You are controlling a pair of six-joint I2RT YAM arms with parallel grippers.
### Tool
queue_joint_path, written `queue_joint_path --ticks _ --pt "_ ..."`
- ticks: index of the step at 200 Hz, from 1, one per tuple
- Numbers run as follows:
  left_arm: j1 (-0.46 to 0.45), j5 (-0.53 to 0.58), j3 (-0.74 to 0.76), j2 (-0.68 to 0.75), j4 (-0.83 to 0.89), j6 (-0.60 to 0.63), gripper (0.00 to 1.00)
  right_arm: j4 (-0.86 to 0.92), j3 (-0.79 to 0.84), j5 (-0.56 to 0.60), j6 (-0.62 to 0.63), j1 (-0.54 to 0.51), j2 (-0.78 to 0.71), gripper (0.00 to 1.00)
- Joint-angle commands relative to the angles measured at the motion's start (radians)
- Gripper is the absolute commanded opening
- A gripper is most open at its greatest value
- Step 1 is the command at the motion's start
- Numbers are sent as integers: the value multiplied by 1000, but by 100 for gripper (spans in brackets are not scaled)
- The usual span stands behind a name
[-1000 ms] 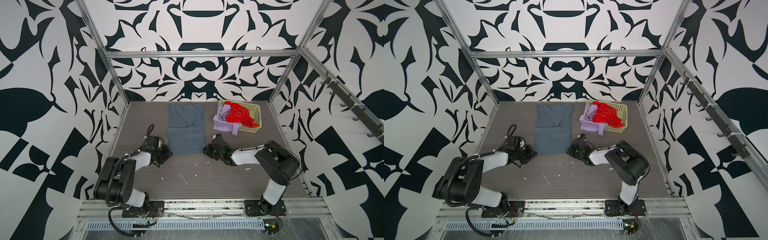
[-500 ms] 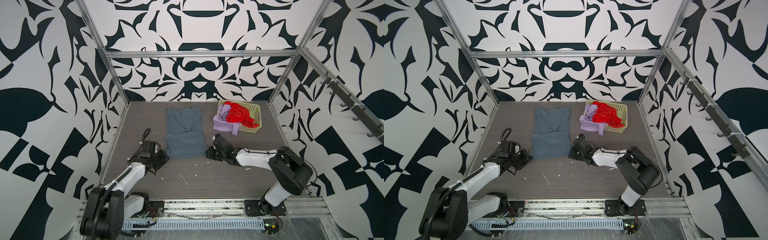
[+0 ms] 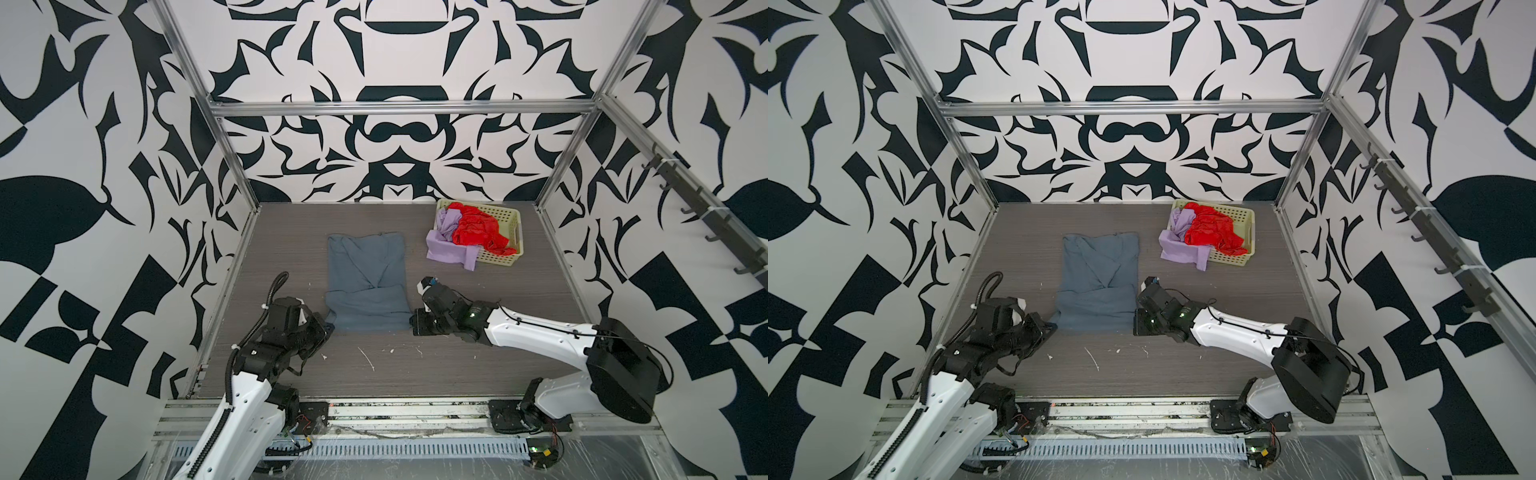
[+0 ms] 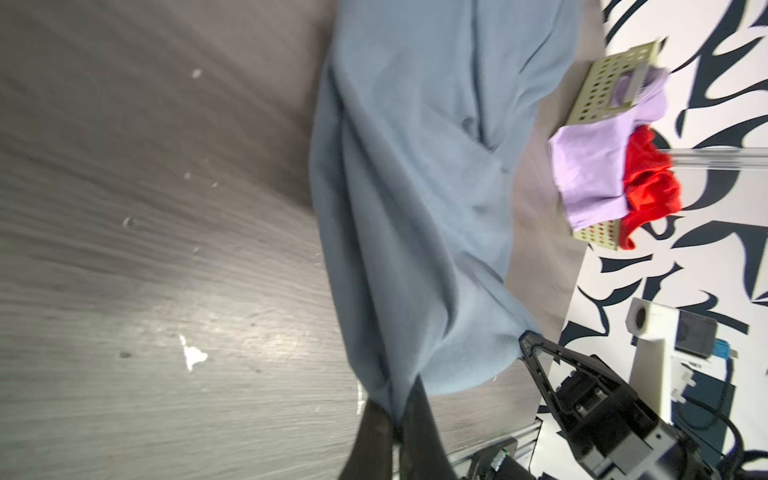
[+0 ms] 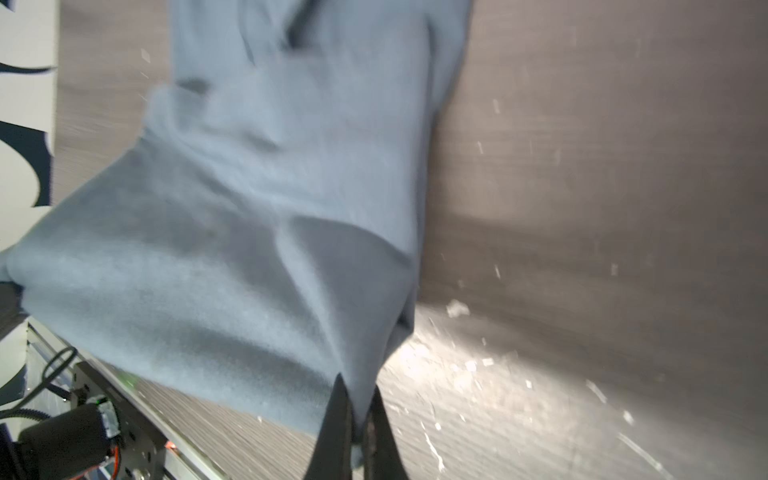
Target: Fold and stack the t-shirts
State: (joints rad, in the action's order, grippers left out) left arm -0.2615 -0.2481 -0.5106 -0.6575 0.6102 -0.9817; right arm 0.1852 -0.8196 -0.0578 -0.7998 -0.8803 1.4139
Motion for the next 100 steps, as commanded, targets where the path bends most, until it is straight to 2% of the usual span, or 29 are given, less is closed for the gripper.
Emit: queue_joint_path --ticks 1,19,53,82,100 --pt "2 13 -103 -117 -33 42 0 -7 -128 44 79 7 27 0" --pt "1 0 -210 -247 -93 93 0 -13 -221 35 117 19 77 0" --pt "7 48 -431 -480 -146 202 0 -23 -396 -12 178 100 183 0" --pt "42 29 -592 -697 -183 252 0 -4 -571 -98 194 190 330 0" --pt "62 4 -688 -832 -194 272 0 41 -690 -103 204 230 431 0"
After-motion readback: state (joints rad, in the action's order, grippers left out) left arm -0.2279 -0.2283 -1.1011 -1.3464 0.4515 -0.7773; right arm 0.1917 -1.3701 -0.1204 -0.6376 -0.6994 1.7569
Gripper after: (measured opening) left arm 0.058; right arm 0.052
